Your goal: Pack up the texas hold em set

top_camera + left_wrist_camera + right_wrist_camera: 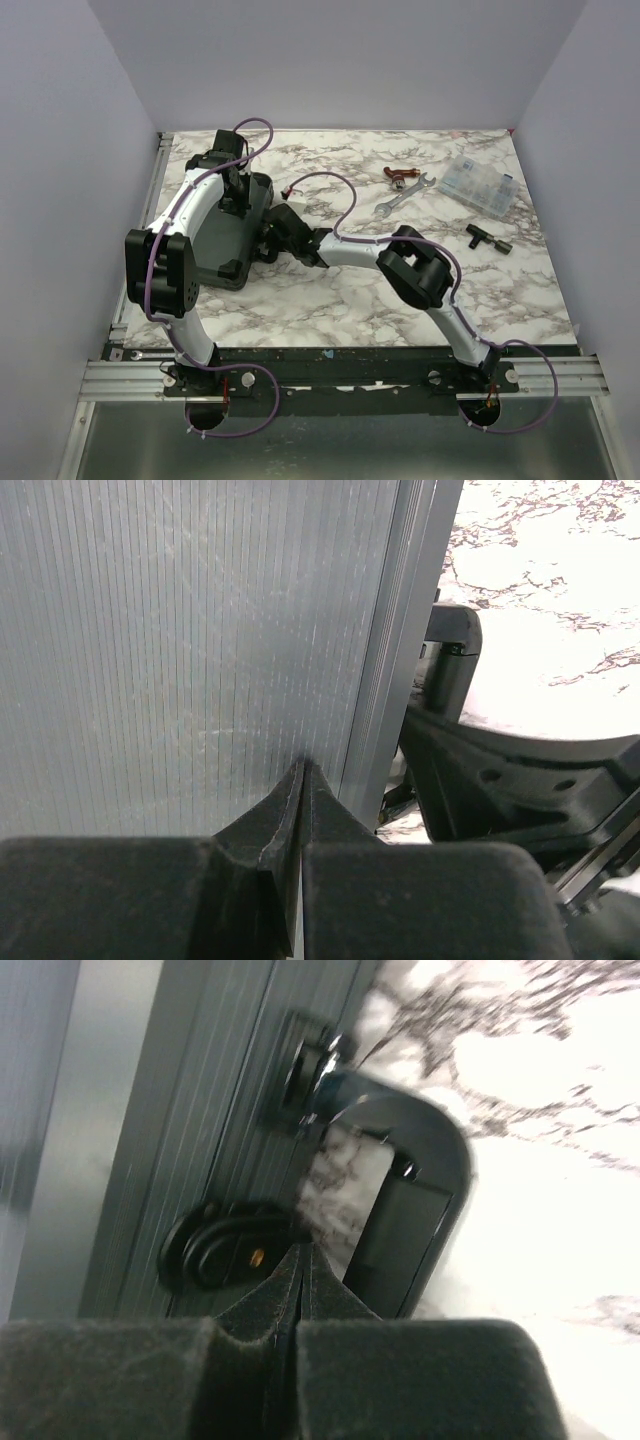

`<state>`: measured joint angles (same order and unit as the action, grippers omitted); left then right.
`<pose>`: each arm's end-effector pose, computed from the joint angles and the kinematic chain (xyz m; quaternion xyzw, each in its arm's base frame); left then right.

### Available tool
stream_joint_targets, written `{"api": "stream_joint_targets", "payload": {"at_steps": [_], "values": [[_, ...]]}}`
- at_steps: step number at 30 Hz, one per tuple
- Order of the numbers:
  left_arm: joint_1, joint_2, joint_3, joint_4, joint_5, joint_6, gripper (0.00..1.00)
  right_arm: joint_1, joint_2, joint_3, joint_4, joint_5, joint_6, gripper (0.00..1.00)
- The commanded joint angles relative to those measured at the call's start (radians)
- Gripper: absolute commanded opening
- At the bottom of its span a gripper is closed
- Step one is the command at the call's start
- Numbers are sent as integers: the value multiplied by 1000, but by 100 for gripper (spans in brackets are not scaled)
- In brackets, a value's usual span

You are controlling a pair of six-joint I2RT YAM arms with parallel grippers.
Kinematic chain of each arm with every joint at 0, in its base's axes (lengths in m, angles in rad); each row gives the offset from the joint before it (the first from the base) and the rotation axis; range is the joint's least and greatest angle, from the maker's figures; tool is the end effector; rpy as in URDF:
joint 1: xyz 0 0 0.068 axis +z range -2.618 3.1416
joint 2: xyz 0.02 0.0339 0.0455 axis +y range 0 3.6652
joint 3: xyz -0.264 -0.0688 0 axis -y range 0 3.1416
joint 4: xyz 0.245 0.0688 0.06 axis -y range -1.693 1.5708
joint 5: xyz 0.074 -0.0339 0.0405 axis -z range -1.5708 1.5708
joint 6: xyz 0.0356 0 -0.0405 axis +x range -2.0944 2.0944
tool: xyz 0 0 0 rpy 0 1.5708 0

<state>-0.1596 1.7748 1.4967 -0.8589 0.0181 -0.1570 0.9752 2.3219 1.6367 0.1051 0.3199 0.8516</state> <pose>0.3668 -0.0597 0.2630 0.0032 0.9765 -0.0427 0.2111 0.2999 0.4225 0.1388 0.0219 0.8716 0.2858 0.3977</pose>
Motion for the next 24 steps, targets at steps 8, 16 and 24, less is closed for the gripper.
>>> {"api": "stream_joint_targets", "payload": {"at_steps": [8, 16, 24], "values": [[-20, 37, -52, -69, 34, -12, 0, -2, -242, 23, -181, -20, -218, 1], [-20, 5, -57, -56, 32, -16, 0, -4, -557, -180, -157, 118, -323, 1], [-27, -119, -94, 6, 37, -15, 3, -53, -969, -562, -174, 202, -376, 9]]}}
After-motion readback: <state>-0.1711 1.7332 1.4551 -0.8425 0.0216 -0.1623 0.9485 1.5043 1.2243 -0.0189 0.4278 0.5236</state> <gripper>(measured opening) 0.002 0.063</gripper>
